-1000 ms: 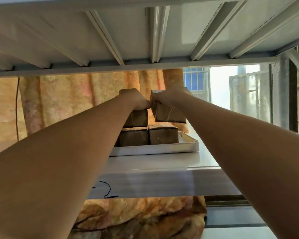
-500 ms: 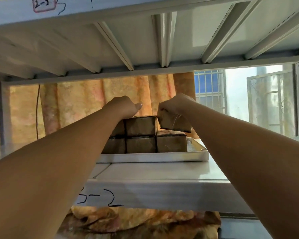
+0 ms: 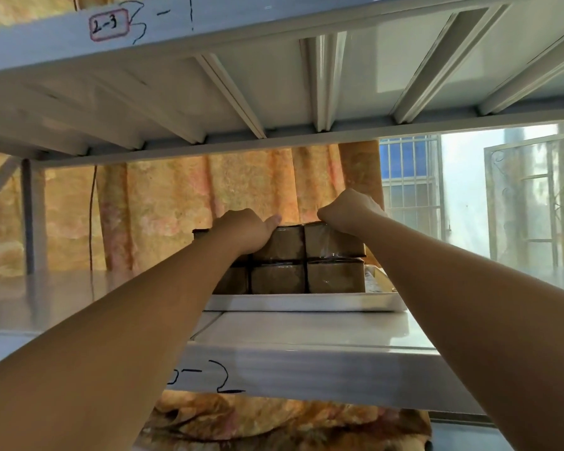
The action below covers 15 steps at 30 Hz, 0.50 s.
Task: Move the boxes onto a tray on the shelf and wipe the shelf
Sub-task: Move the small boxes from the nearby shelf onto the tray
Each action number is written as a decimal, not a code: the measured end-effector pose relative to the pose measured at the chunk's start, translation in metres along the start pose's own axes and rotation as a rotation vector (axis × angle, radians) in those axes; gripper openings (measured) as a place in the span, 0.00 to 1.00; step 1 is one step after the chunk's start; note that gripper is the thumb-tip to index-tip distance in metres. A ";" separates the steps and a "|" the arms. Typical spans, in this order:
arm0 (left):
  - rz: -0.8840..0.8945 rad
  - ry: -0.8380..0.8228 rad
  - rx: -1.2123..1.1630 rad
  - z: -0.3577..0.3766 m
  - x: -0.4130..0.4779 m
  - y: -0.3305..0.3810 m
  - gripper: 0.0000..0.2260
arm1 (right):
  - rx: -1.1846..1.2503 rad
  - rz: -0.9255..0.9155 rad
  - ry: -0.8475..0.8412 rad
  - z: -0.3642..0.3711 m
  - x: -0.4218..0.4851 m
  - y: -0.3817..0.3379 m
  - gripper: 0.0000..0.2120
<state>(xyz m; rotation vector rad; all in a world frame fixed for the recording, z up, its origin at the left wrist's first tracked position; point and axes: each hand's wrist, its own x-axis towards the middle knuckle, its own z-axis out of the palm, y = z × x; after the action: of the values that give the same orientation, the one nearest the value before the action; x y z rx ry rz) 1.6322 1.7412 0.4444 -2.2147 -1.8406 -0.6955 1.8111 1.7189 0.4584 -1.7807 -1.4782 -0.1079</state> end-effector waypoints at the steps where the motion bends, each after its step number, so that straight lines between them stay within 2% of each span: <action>1: 0.008 0.017 -0.004 0.002 0.000 0.000 0.35 | 0.004 -0.006 -0.002 0.001 -0.001 0.002 0.07; 9: -0.002 0.195 -0.031 0.018 -0.011 0.005 0.28 | -0.054 -0.065 -0.034 0.000 -0.004 0.008 0.12; 15: -0.077 0.253 -0.038 0.024 -0.016 0.004 0.29 | -0.100 -0.079 -0.048 -0.001 -0.003 0.008 0.14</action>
<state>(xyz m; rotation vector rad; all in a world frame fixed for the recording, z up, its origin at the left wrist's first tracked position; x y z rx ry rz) 1.6401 1.7362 0.4169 -1.9788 -1.8054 -0.9833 1.8174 1.7163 0.4531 -1.8154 -1.6025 -0.1837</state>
